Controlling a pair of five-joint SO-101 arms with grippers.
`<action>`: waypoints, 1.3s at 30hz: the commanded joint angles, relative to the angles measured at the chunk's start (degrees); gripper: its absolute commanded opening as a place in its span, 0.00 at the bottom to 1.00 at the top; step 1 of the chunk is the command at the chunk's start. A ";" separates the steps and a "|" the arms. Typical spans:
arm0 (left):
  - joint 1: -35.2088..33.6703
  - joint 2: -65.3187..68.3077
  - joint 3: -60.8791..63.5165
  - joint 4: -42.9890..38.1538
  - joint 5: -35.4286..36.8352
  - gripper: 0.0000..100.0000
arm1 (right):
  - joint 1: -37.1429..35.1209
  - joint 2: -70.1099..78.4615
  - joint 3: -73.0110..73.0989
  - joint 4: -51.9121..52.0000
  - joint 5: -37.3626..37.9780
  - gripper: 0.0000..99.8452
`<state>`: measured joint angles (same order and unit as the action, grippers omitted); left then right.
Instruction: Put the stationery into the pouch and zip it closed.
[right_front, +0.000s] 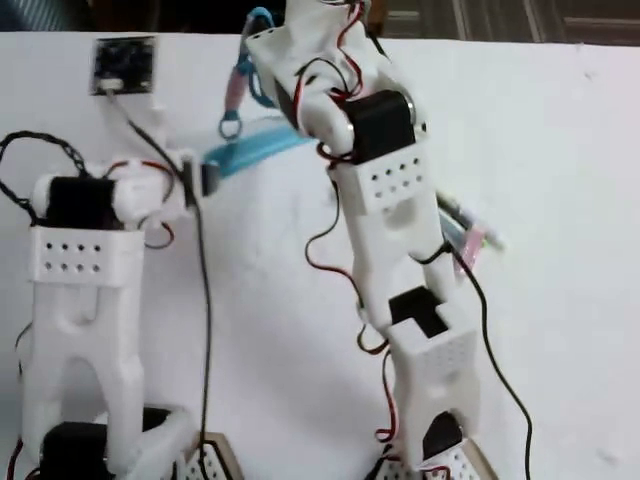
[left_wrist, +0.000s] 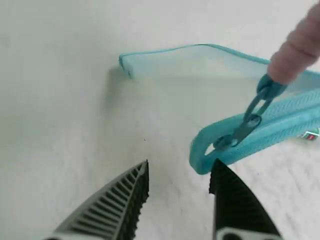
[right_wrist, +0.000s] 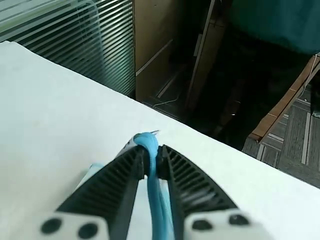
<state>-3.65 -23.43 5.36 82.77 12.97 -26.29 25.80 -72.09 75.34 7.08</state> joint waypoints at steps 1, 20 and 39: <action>-1.19 -1.45 -0.26 -1.32 0.53 0.18 | -0.04 -0.48 -1.49 -0.75 -0.35 0.02; -1.19 -1.27 10.29 -24.62 0.70 0.02 | 0.31 -0.48 -1.49 0.92 -0.26 0.02; 9.10 -5.85 1.05 1.32 -1.76 0.22 | -0.13 -0.48 -1.49 0.57 -0.26 0.02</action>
<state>1.71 -27.03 5.27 84.09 11.47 -26.29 25.80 -72.09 76.22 7.08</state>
